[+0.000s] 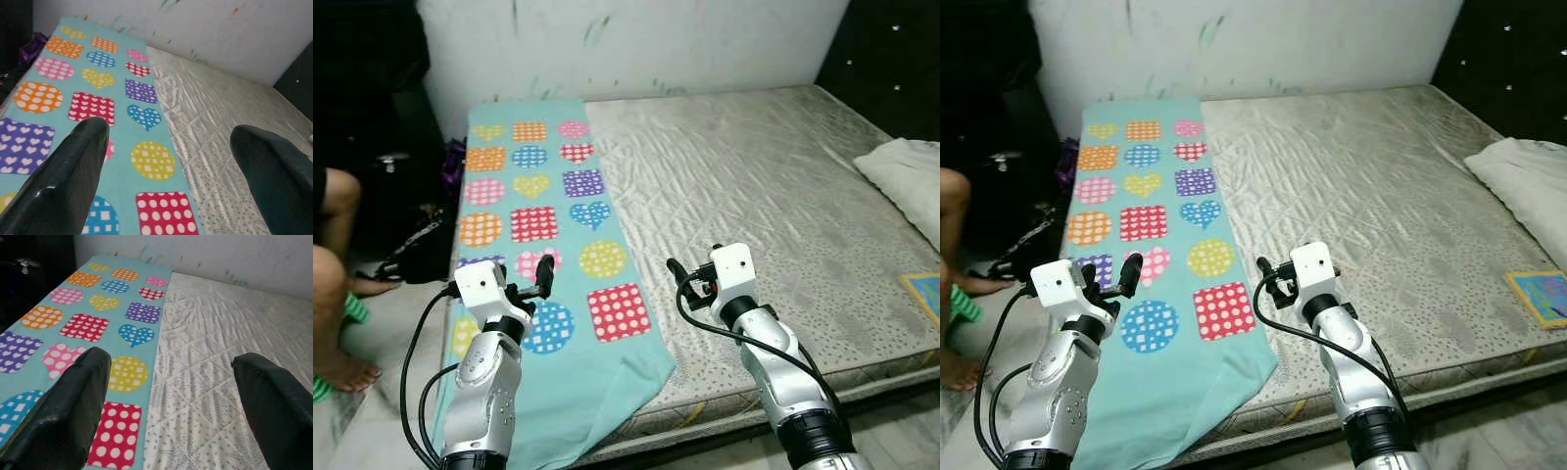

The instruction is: Clean up the room

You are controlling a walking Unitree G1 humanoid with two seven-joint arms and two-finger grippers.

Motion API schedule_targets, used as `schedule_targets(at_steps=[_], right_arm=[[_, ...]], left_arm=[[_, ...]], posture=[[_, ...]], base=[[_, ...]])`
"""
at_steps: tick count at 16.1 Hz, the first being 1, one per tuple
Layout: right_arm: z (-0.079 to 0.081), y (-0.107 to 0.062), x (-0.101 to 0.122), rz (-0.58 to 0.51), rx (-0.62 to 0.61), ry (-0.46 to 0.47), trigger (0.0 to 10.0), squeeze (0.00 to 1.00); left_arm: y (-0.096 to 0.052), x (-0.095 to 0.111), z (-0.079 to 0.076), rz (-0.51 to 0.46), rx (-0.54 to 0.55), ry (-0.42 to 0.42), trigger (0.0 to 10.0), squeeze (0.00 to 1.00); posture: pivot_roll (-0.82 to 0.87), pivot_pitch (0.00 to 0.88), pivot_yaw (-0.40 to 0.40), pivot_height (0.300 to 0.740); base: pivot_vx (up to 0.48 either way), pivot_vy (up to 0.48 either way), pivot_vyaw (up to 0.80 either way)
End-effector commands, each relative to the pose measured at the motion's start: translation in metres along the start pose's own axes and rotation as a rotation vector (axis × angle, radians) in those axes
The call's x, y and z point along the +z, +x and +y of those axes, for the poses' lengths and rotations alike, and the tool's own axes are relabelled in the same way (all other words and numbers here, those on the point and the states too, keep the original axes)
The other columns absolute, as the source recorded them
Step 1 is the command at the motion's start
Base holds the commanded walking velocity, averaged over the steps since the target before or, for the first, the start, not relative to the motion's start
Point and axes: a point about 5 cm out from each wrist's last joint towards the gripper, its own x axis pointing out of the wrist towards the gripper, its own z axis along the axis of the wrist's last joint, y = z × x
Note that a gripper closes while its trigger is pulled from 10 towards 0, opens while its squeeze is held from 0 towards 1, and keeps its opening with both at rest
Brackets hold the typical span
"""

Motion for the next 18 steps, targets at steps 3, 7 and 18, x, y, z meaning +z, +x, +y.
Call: schedule_targets(at_steps=[3, 7, 18], right_arm=[[-0.002, 0.002, 0.0, 0.015, -0.006, 0.003, 10.0, 0.0], [-0.002, 0.001, -0.001, 0.013, -0.001, 0.007, 10.0, 0.0], [0.002, 0.003, -0.013, 0.155, 0.021, -0.021, 10.0, 0.0]], left_arm=[[0.001, -0.003, -0.001, 0.022, -0.004, 0.004, 10.0, 0.0], [0.001, -0.005, -0.001, 0.03, -0.002, 0.003, 10.0, 0.0], [0.0, -0.009, 0.004, 0.104, 0.025, 0.04, 10.0, 0.0]], posture=[[-0.17, 0.0, -0.001, 0.74], [-0.17, 0.0, -0.002, 0.74], [-0.16, 0.0, -0.001, 0.74]], base=[[0.0, 0.0, -0.8], [0.0, 0.0, -0.2], [0.0, 0.0, 0.0]])
